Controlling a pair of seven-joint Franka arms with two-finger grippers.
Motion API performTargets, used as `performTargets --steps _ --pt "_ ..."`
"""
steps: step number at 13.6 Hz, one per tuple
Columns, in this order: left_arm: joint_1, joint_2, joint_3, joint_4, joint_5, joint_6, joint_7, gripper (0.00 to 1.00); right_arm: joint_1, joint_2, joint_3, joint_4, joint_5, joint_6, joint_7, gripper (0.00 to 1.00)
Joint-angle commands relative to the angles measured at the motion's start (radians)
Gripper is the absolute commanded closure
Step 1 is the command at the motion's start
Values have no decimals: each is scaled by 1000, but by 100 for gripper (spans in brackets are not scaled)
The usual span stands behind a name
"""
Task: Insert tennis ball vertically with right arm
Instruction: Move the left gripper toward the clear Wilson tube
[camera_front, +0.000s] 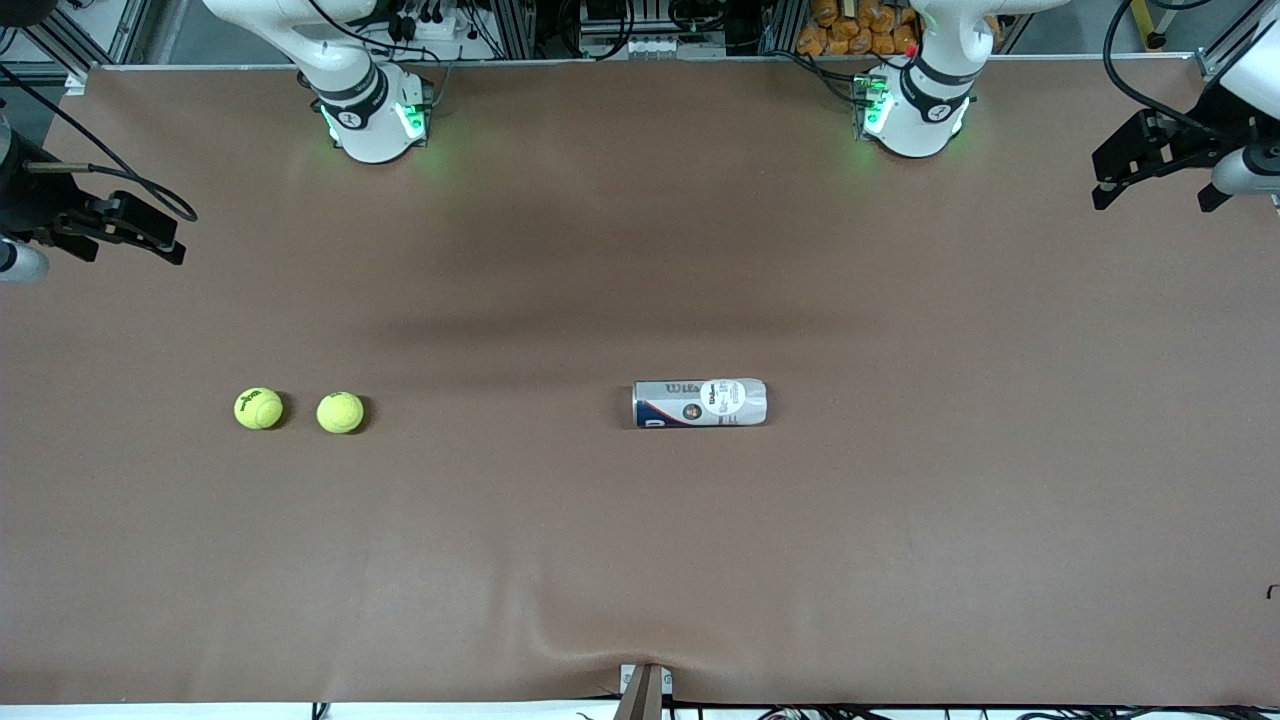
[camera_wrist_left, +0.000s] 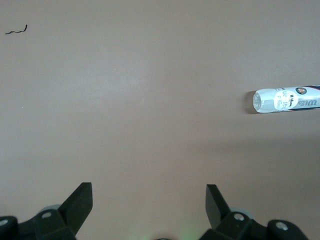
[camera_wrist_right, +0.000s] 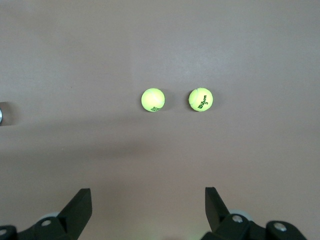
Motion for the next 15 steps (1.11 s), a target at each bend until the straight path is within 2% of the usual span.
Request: performTargets --steps 1,4,15 --pt "-3 4 7 21 14 -21 12 0 -2 7 0 16 2 -6 -10 0" --pt "-9 38 7 25 13 -20 9 0 -4 7 0 16 3 -6 -10 0" --pt "-19 35 -22 24 8 -21 16 0 -7 7 -2 16 3 -9 -12 0"
